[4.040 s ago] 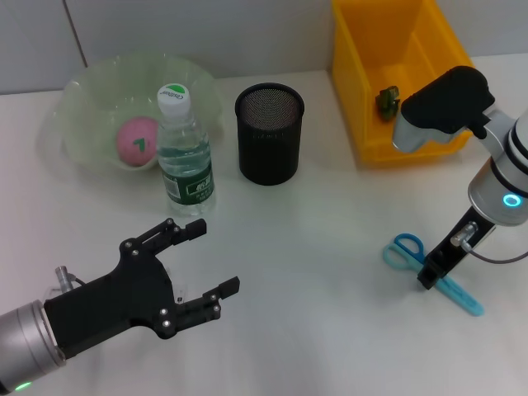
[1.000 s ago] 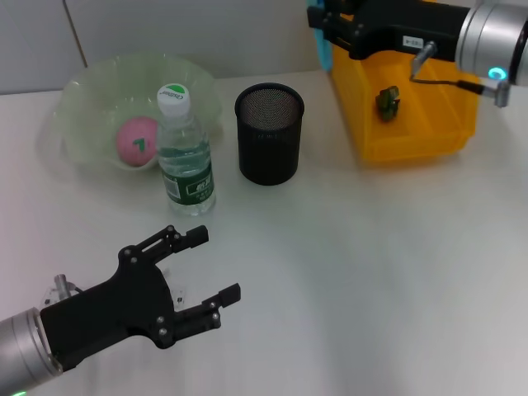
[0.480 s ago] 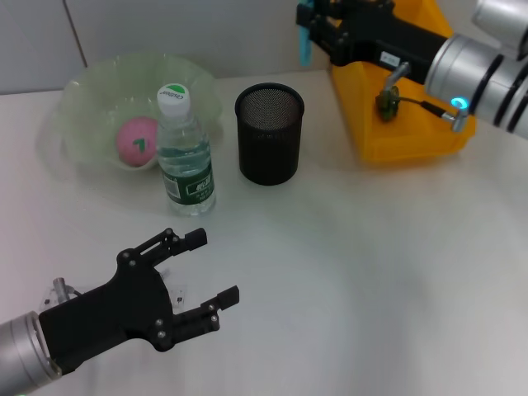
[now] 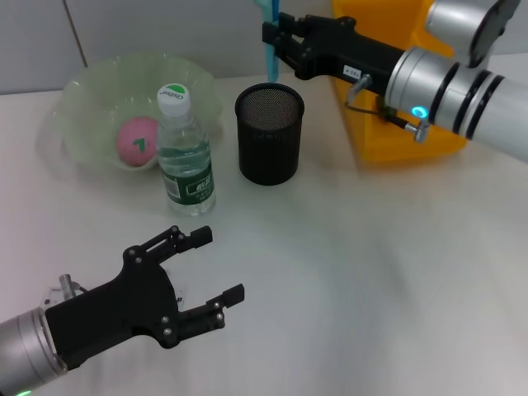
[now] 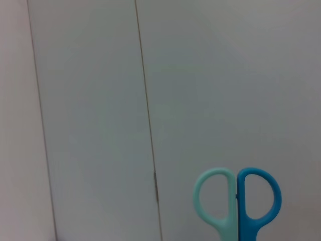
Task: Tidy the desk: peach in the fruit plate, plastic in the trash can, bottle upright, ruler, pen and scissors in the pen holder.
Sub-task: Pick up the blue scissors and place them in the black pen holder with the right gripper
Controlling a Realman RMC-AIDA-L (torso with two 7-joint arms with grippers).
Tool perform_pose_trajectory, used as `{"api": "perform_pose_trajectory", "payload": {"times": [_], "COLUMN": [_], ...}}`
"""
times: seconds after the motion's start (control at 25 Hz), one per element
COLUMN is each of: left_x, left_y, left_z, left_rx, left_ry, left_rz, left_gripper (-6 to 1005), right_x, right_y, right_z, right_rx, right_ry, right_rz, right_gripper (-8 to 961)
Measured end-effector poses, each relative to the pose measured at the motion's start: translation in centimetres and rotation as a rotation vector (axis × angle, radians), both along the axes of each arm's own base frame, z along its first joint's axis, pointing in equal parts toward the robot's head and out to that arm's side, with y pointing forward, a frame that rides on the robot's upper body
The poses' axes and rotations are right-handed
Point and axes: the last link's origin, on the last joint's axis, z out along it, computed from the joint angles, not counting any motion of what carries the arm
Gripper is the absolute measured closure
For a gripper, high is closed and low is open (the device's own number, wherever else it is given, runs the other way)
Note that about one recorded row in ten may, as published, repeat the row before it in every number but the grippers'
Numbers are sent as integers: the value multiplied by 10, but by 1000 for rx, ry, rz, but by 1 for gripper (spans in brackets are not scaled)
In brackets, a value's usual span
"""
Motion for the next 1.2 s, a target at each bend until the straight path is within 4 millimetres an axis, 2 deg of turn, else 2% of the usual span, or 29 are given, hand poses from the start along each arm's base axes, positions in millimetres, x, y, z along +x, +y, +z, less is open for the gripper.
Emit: {"api": "perform_pose_trajectory", "payload": {"times": [0.36,1.2], "left_x": [1,2], "left_y": [2,7], "left_z": [-1,-2], "left_rx": [-5,-5], "left_ry": [1,11], "left_rz": [-1,4], "left_gripper": [182,181], "right_x": [7,24], "right_y": [4,-10], "right_z": [-12,-40], "right_rx": [56,-64], "right_ry": [-50,-123], "right_rz": [-30,-106], "right_gripper": [666,629]}}
